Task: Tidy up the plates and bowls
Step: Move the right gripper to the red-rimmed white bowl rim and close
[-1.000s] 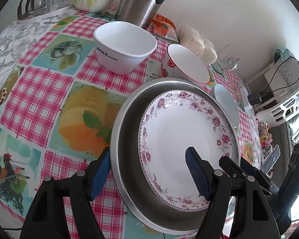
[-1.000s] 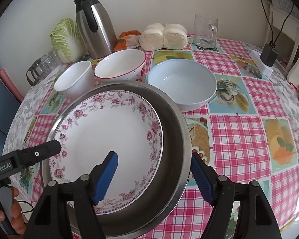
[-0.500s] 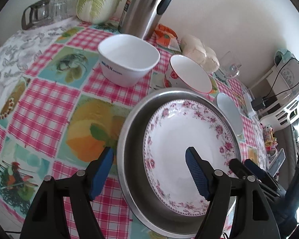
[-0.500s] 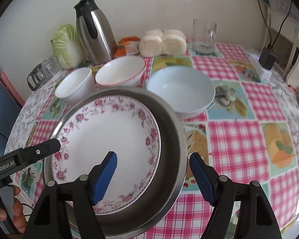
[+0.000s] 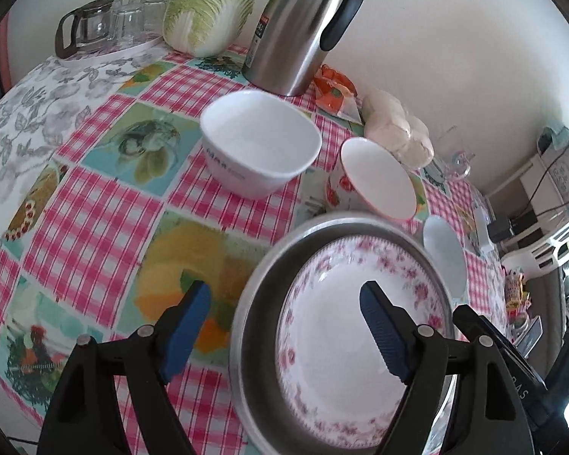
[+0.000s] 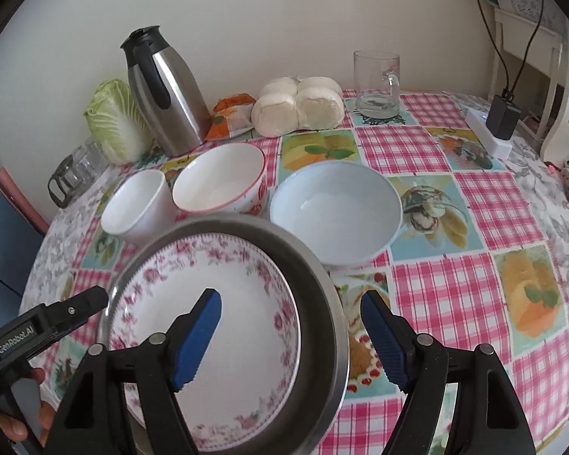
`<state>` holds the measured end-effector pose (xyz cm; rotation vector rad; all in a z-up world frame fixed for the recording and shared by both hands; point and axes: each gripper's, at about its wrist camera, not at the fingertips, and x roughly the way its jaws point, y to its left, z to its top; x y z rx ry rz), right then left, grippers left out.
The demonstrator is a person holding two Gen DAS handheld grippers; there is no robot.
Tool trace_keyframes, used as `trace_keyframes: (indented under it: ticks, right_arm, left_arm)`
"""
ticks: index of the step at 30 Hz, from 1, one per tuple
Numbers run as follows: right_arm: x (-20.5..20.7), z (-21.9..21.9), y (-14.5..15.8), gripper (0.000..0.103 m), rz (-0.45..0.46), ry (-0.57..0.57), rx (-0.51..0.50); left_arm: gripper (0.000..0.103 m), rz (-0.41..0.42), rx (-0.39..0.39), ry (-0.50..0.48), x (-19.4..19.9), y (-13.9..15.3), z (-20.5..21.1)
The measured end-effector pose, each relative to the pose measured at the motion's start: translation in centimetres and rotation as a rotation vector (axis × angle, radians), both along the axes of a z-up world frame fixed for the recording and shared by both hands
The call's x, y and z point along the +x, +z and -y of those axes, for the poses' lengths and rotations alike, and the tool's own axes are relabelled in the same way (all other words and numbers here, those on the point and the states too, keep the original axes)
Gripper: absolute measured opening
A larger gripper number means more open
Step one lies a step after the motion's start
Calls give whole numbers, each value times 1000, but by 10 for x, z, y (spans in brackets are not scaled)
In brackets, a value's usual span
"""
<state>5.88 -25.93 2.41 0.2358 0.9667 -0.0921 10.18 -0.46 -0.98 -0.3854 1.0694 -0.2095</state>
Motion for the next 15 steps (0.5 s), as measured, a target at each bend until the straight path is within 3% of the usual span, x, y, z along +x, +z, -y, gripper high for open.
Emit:
trace_keyframes:
  ticks: [9,12,15]
  right_arm:
    - [54,15,18,79,-9,-3,26]
    - [80,17,21,79,-21,8,34]
    - [100,17,22,79,-31,18,43]
  left_arm:
    - [83,-9,17,-37,57,21,7]
    - [94,-8,6,-48,76,28,8]
    - [95,-7,17,-53,94,33,9]
